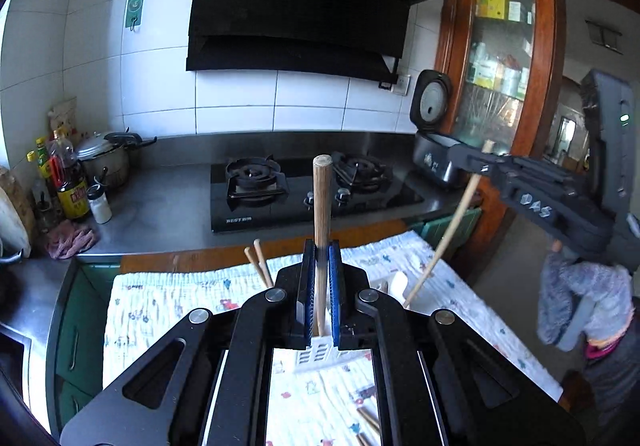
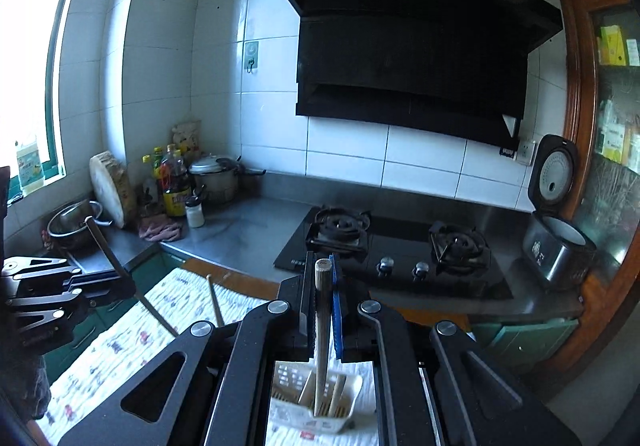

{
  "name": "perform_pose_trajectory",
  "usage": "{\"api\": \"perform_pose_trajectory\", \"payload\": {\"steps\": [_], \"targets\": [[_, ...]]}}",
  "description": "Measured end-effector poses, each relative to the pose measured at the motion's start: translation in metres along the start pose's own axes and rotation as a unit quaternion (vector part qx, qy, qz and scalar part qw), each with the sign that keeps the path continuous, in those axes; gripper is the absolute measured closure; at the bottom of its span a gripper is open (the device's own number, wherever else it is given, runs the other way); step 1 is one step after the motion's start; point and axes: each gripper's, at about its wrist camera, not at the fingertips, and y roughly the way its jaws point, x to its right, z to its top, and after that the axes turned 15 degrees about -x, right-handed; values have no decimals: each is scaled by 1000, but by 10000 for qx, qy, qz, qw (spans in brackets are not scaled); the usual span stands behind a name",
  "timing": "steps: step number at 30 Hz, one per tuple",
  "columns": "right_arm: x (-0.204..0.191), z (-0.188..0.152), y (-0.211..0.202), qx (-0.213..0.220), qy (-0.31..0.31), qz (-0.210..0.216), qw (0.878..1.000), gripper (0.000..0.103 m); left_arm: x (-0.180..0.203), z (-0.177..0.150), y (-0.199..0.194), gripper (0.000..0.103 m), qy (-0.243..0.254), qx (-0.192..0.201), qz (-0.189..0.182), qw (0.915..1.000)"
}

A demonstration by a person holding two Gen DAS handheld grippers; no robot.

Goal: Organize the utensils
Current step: 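Lower both chopsticks into the holder slots and open both tools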

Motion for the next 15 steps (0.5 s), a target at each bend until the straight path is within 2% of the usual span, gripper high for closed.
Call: {"api": "perform_pose_trajectory", "payload": {"steps": [3,8,15], "targets": [[-1,3,13,75,-41,-119,9999,97,1,6,-1,98,53,115,50,9999],[-2,-6,40,-151,-83,-79,9998,97,0,9,7,98,4,188,167,9997],[-6,-27,60,-467,-210,-116,9986,97,-16,0,46,98,-228,-191,118,9995]]}}
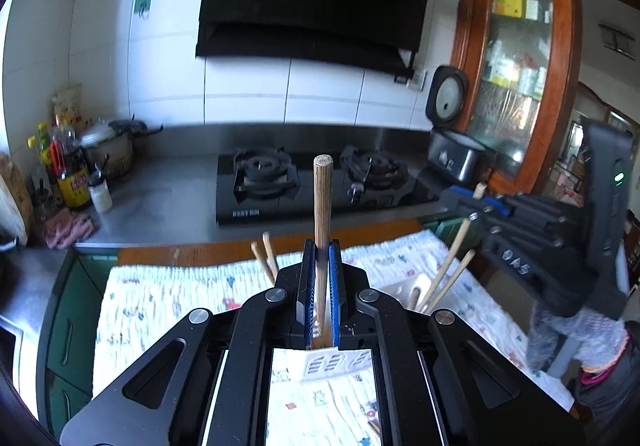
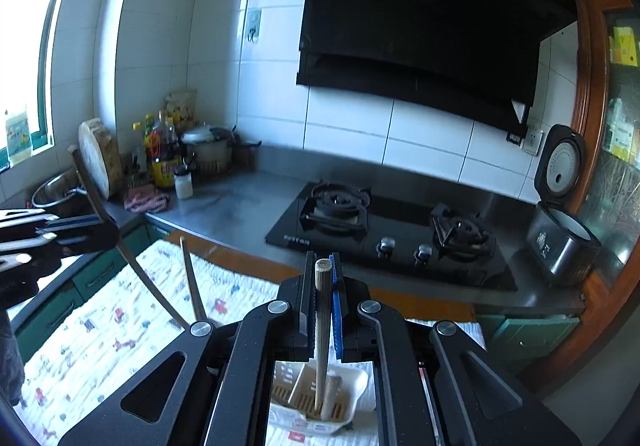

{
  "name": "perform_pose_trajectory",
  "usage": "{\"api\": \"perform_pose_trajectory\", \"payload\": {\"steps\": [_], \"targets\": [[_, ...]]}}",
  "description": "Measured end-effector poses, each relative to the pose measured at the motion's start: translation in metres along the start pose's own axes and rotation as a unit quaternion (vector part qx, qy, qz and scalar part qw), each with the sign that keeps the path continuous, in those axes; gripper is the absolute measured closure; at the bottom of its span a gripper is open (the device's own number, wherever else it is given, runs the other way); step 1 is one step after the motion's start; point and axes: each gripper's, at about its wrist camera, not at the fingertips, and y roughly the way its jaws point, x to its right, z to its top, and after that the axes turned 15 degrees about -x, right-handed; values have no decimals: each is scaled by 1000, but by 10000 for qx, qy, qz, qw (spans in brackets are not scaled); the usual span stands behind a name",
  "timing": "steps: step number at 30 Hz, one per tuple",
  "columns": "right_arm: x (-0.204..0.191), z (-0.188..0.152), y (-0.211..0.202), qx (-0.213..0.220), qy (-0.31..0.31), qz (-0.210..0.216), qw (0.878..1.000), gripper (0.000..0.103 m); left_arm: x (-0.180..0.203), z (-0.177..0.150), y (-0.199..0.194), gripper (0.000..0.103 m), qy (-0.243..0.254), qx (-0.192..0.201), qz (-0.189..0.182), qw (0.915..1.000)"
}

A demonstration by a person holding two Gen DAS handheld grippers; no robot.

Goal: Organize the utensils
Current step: 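Lower both chopsticks into the holder slots and open both tools, then move both open tools back to the chopsticks on the cloth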

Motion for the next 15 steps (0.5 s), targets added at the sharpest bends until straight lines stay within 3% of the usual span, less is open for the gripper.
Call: {"api": "perform_pose_trajectory", "payload": {"steps": [12,15], "targets": [[4,-15,-5,-55,38,9,10000,94,-23,-22,48,97,-301,-644,-144,9974],[5,-19,-18,31,94,19,9999,78,-25,-25,50,95,-328,-670,-121,9971]]}}
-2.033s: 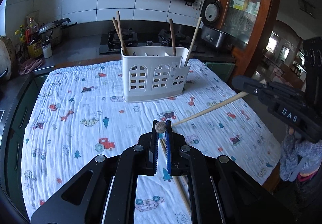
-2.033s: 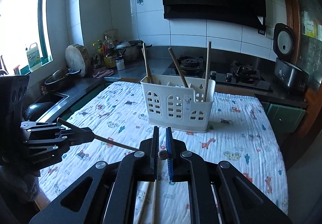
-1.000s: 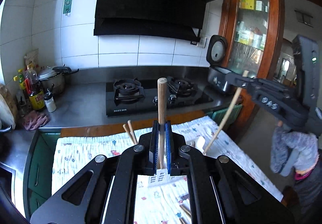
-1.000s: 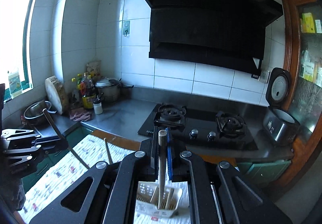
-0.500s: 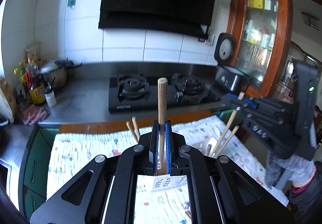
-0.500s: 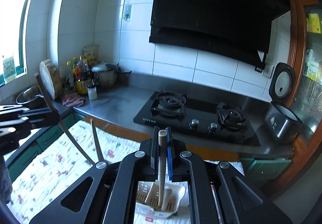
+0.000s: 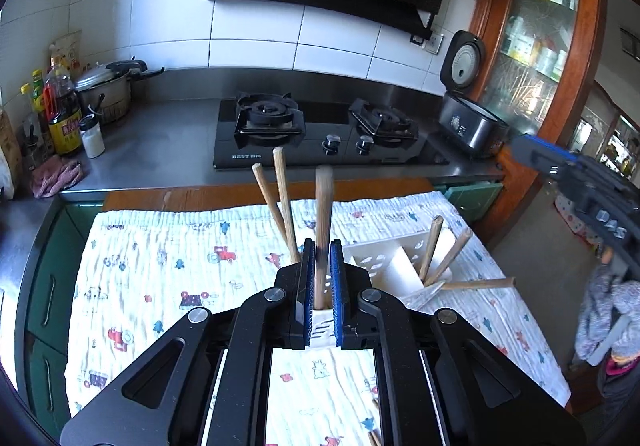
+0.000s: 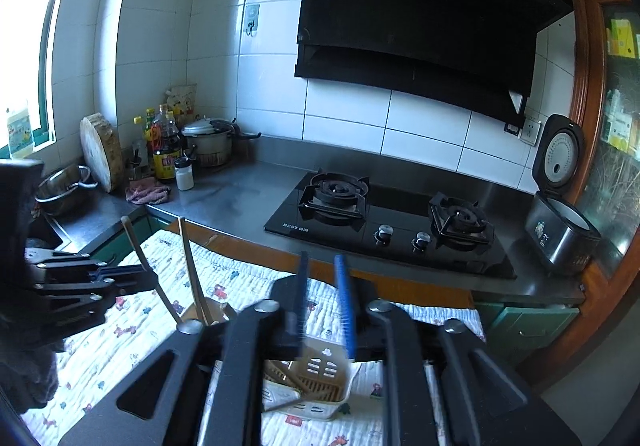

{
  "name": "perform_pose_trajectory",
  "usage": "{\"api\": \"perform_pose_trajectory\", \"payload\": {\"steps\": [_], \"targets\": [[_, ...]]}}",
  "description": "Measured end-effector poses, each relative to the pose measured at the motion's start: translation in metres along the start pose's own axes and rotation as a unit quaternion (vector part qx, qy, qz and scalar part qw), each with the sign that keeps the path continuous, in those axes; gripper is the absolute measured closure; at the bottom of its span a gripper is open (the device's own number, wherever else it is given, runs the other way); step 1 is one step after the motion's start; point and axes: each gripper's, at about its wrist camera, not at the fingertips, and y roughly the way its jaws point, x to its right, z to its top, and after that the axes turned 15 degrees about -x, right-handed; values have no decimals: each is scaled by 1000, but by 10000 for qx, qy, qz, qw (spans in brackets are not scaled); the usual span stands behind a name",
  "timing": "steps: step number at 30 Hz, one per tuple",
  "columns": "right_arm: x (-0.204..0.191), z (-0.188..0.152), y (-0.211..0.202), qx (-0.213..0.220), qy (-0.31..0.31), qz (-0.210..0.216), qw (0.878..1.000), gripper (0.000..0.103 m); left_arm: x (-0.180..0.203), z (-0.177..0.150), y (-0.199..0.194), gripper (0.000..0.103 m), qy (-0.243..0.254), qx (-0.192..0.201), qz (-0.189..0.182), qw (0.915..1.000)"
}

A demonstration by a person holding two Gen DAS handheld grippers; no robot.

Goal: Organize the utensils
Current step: 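Move both open tools back to the chopsticks on the cloth, then close the right tool on a chopstick while the left tool closes on another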

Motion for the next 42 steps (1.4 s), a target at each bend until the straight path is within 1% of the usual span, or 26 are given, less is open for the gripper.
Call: {"api": "perform_pose_trajectory", "payload": {"steps": [1,3,4,6,8,10,12,13,14,15,17,18,19,20,26,31,37,38,39,42], "targets": [[0,-2,-6,50,-12,-8,10000,74,0,-1,-1,95,-6,15,-5,10000],[-1,-7,-17,125,-42,-29,9999,74,1,-4,-6,95,1,61,-15,10000],[-1,-10,-22,150,-46,-24,9999,71,2,-5,-9,94,14,88,-8,10000],[-1,-19,-35,213,-24,12,9998,67,4,-10,-19,88,18,171,37,9998],[-3,-31,-47,221,-8,72,9997,60,7,-17,-29,74,28,260,75,9996],[-5,-42,-56,207,10,81,9998,55,11,-25,-41,72,56,354,139,9993],[-8,-59,-63,111,32,161,9998,50,14,-36,-52,71,70,401,124,9991],[-10,-67,-65,53,46,221,9997,46,14,-44,-57,63,57,425,120,9990],[-14,-78,-66,-33,51,285,9996,46,15,-51,-62,54,43,457,132,9989],[-17,-88,-66,-116,53,352,9993,45,16,-59,-67,52,34,500,160,9986],[-24,-110,-64,-314,38,458,9985,41,18,-76,-74,51,61,518,169,9985],[-28,-121,-62,-387,27,481,9981,41,19,-86,-76,49,55,509,181,9985],[-33,-135,-60,-484,2,510,9975,41,19,-93,-77,45,42,504,194,9985],[-37,-145,-58,-555,-18,516,9971,41,19,-103,-79,42,28,508,206,9985],[-61,-213,-44,-1039,-133,502,9932,41,17,-154,-78,41,-91,375,249,9989],[-72,-255,-33,-1366,-8,639,9886,41,21,-195,-70,41,-68,175,420,9989],[-82,-287,-21,-1654,72,737,9834,52,16,-235,-65,41,-298,40,387,9988],[-83,-291,-18,-1720,94,765,9821,54,16,-240,-63,41,-327,6,397,9987],[-84,-294,-16,-1775,87,771,9811,58,15,-245,-62,41,-345,-24,415,9985],[-89,-305,-8,-1925,89,763,9783,63,12,-258,-56,41,-444,-136,444,9979]]}}
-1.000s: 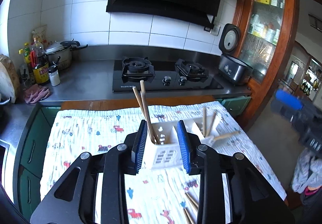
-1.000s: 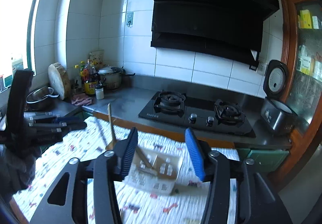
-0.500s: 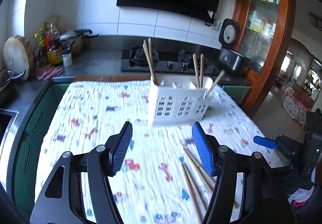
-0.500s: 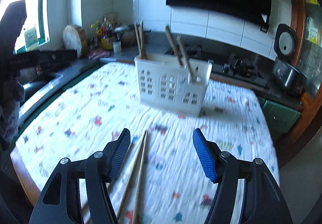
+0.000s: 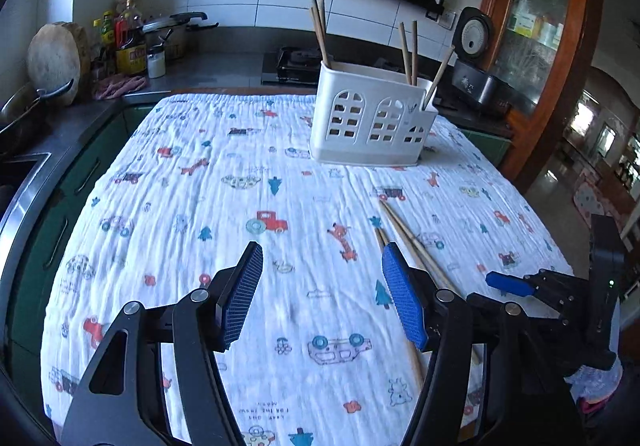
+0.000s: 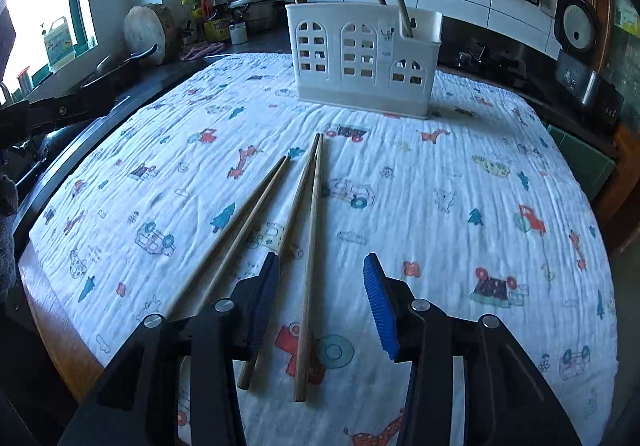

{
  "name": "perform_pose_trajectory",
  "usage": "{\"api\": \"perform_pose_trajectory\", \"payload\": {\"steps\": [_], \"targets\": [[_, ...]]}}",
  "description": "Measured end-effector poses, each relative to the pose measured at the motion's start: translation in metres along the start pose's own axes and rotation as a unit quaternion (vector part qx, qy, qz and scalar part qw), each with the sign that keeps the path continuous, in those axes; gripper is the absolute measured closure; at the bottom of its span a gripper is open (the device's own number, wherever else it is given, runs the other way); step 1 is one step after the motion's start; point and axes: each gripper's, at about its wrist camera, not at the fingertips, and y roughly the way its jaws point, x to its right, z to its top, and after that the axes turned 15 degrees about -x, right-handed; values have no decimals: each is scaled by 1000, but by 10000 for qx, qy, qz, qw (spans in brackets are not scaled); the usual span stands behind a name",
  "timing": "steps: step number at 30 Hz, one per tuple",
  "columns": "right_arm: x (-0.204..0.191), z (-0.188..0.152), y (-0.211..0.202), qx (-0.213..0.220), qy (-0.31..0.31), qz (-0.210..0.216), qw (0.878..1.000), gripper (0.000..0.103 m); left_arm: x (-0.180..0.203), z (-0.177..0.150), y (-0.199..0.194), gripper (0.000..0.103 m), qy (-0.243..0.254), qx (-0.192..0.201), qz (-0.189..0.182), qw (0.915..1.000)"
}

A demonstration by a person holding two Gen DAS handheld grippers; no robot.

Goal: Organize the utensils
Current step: 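Close the right tool on a chopstick while the left tool closes on another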

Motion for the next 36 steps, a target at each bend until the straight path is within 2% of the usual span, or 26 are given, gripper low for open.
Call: {"api": "perform_pose_trajectory", "payload": {"steps": [10,16,22,31,33,36], "targets": [[-6,-5,16,-209,-37,44,9998,85,-1,-36,20,41,-161,-360,-57,9992],[-6,-7,18,-212,-18,-38,9998,88,12,-49,27,41,-35,-518,-150,9985],[-9,-9,17,-161,-47,-193,9997,95,31,-64,38,41,85,-740,-272,9969],[-1,-15,11,-102,61,-110,9999,96,63,-78,54,43,361,-1021,-399,9933],[1,-16,10,-91,79,-98,9999,96,68,-79,57,47,394,-1066,-402,9927],[3,-19,9,-86,111,-71,9999,96,72,-79,61,61,392,-1131,-432,9919]]}}
